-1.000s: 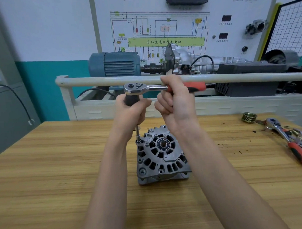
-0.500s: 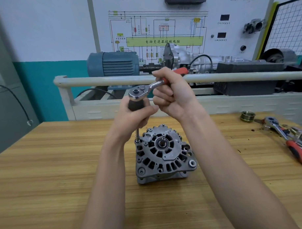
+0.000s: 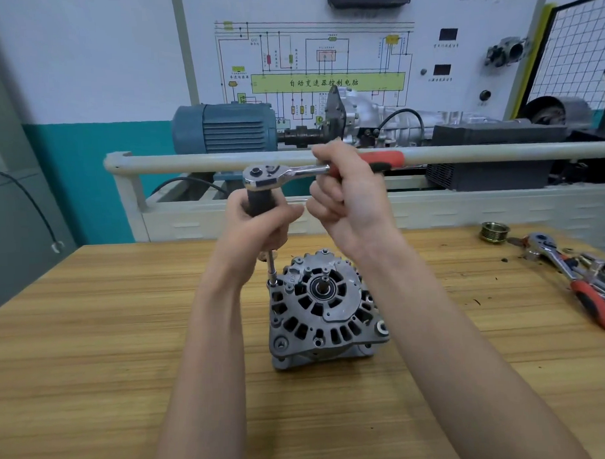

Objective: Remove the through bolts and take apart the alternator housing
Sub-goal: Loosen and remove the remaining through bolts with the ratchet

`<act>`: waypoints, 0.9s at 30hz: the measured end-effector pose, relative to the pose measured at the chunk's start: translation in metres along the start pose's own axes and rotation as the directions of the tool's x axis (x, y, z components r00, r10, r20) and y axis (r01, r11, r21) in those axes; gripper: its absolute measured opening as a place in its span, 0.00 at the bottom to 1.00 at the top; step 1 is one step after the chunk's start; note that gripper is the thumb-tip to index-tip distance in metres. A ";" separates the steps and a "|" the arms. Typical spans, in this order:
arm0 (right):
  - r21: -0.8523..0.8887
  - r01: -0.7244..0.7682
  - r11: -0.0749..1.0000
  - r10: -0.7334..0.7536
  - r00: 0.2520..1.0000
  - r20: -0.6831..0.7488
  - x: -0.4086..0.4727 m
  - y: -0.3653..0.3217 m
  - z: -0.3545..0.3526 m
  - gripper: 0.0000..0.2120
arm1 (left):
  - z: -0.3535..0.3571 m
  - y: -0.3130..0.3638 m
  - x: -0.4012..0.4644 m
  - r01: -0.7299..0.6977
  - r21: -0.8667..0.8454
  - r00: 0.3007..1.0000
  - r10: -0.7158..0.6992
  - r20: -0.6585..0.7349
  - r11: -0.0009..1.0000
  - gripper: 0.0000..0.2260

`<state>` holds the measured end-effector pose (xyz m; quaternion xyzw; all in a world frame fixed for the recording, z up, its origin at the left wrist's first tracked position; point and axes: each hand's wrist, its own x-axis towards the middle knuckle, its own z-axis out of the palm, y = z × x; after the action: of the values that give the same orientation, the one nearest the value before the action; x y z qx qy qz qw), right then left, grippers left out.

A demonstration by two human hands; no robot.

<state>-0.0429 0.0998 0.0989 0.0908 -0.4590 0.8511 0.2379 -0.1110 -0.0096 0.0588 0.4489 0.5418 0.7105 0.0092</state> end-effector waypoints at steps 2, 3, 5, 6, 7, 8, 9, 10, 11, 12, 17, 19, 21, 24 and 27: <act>-0.054 -0.150 0.987 0.156 0.979 0.130 0.010 -0.007 -0.001 0.24 | -0.005 0.001 -0.002 0.014 -0.029 0.993 -0.011 0.118 0.999 0.13; -0.061 -0.197 0.979 0.205 0.962 0.180 0.012 -0.007 -0.001 0.25 | -0.005 0.001 -0.003 0.032 -0.013 0.985 -0.029 0.172 0.999 0.13; -0.015 -0.220 0.975 0.219 0.958 0.187 0.014 -0.006 -0.001 0.24 | 0.000 0.003 -0.004 0.061 0.056 0.974 -0.072 0.215 0.997 0.13; 0.027 -0.194 0.981 0.189 0.972 0.142 0.013 -0.004 -0.001 0.22 | 0.003 0.004 -0.003 0.068 0.079 0.979 -0.081 0.186 0.995 0.14; 0.067 -0.145 0.987 0.140 0.987 0.077 0.010 -0.001 -0.002 0.21 | 0.006 0.004 -0.002 0.069 0.078 0.988 -0.079 0.132 0.995 0.15; 0.096 -0.079 0.992 0.079 0.997 0.001 0.007 0.002 -0.004 0.20 | 0.009 0.004 -0.001 0.064 0.065 0.996 -0.068 0.062 0.996 0.15; 0.108 -0.003 0.994 0.012 0.997 -0.077 0.003 0.006 -0.005 0.19 | 0.013 0.003 0.000 0.056 0.060 0.998 -0.055 -0.022 0.997 0.14; 0.103 0.076 0.992 -0.061 0.987 -0.148 -0.003 0.009 -0.006 0.18 | 0.019 0.002 0.002 0.048 0.070 0.992 -0.040 -0.118 0.996 0.12; 0.089 0.150 0.985 -0.130 0.972 -0.198 -0.008 0.013 -0.006 0.16 | 0.025 0.001 0.003 0.040 0.091 0.975 -0.019 -0.220 0.995 0.12; 0.075 0.212 0.974 -0.191 0.956 -0.224 -0.014 0.016 -0.006 0.15 | 0.032 0.000 0.003 0.033 0.116 0.948 0.005 -0.317 0.993 0.13; 0.056 0.286 0.957 -0.273 0.947 -0.171 -0.020 0.019 -0.003 0.18 | 0.027 0.001 0.004 0.029 0.141 0.958 0.013 -0.287 0.990 0.11; 0.045 0.158 0.986 -0.154 0.985 -0.083 -0.011 0.010 -0.005 0.19 | 0.011 0.004 0.001 -0.001 0.117 0.997 0.010 -0.078 0.993 0.13; 0.002 -0.024 1.000 0.023 0.998 0.054 0.001 -0.001 -0.006 0.20 | 0.000 0.005 -0.003 -0.002 0.054 0.998 -0.002 0.070 0.999 0.13; -0.096 -0.194 0.976 0.209 0.959 0.192 0.011 -0.009 -0.003 0.20 | -0.002 0.005 -0.005 0.067 0.034 0.980 -0.072 0.188 0.997 0.15; -0.039 -0.159 0.987 0.163 0.977 0.141 0.009 -0.007 -0.002 0.22 | 0.001 0.008 -0.004 0.083 0.042 0.985 -0.088 0.145 0.996 0.17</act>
<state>-0.0471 0.1074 0.1067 0.1110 -0.4926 0.8524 0.1359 -0.1042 -0.0139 0.0623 0.4764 0.5710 0.6647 0.0717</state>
